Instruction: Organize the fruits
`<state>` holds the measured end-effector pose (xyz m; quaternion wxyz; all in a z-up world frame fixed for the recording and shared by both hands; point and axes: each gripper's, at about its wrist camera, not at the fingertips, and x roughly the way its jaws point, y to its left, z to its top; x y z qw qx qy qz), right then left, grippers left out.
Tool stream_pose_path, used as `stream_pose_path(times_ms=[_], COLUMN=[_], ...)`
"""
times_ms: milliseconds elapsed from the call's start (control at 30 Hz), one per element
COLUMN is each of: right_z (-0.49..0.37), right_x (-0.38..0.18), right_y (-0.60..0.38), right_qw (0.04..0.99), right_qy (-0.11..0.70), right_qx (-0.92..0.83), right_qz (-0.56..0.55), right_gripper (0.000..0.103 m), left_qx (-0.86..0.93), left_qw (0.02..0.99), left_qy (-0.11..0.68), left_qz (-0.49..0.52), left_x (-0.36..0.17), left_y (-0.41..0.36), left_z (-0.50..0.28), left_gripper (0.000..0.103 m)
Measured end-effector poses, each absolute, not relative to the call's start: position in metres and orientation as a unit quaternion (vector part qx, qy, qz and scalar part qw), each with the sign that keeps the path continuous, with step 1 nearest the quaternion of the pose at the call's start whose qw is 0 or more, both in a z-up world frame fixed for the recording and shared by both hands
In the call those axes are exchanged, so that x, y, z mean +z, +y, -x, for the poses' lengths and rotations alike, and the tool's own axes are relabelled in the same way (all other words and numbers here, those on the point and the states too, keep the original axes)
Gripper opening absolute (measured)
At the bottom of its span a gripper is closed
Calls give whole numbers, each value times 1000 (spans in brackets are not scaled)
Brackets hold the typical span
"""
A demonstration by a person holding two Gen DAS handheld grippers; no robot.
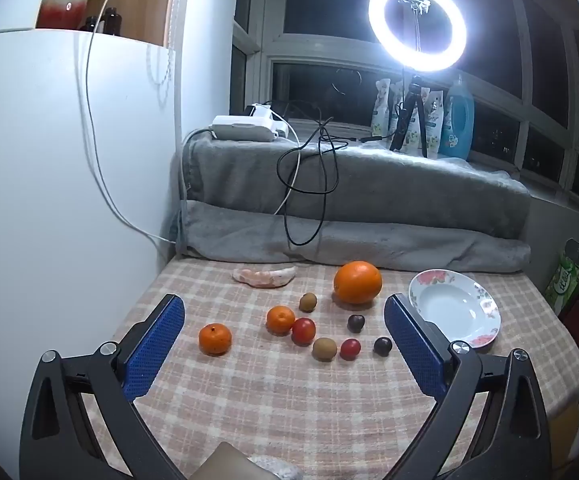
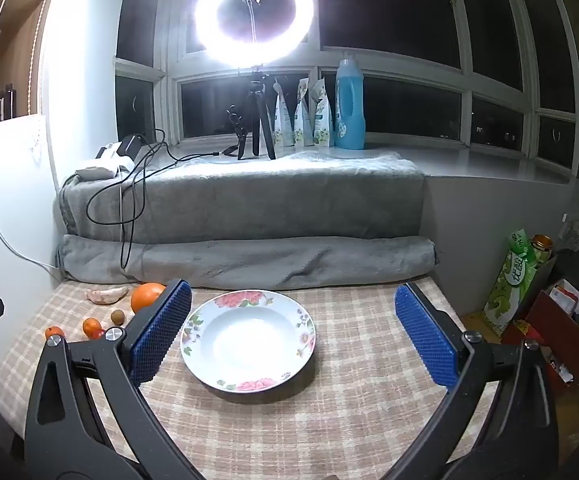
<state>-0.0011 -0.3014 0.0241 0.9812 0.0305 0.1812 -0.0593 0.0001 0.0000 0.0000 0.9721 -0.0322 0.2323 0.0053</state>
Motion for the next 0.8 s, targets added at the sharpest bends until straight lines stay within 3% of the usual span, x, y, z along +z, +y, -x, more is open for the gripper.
stream_pose_path(times_ms=[800], right_z=[-1], right_x=[24], right_y=[-300], right_qw=[981], right_qy=[183], right_qx=[-55], right_qz=[-33], right_gripper=[103], left_qx=[-5], left_qw=[970], left_qy=[239], left_qz=[33], left_x=[-5], left_y=[-5], left_z=[-2], left_gripper=[100])
